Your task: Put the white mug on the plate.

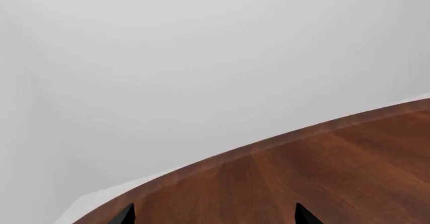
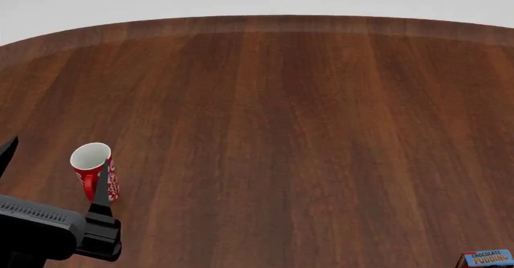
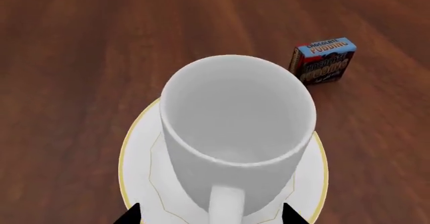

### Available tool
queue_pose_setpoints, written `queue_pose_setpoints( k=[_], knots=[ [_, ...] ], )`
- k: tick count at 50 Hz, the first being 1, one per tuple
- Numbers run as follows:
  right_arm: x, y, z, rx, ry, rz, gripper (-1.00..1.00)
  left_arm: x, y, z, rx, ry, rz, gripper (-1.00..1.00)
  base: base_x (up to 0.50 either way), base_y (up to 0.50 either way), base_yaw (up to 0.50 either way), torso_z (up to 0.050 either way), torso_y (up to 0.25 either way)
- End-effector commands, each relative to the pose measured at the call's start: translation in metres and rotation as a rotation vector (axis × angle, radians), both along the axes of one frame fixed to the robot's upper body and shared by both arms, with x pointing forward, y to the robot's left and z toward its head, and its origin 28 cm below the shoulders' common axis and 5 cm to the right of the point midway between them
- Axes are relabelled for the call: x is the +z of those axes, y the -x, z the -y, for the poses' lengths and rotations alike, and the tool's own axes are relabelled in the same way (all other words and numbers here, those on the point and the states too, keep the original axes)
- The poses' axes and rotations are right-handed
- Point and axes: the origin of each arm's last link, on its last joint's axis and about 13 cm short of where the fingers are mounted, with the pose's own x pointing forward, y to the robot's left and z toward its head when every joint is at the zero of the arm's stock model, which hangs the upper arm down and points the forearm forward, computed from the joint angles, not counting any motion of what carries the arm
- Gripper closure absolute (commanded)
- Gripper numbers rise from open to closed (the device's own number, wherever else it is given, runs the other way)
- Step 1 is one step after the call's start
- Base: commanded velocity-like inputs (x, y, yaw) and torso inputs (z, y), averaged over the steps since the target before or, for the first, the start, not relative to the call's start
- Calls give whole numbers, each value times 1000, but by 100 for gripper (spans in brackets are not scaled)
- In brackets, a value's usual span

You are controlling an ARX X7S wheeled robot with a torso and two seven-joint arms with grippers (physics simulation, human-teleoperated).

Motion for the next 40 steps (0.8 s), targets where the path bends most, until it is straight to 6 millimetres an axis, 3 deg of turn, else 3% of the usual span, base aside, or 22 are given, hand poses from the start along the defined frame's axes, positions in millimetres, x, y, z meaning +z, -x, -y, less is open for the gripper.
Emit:
queue_pose_setpoints(
  k=[1,40],
  knots=[
    [18,1,-2,9,20,51,-100,1,0,0,-1,0,2,-100,0,0,0,0,0],
    [92,8,-2,35,142,270,-100,10,3,-1,3,-4,23,-100,0,0,0,0,0]
  ],
)
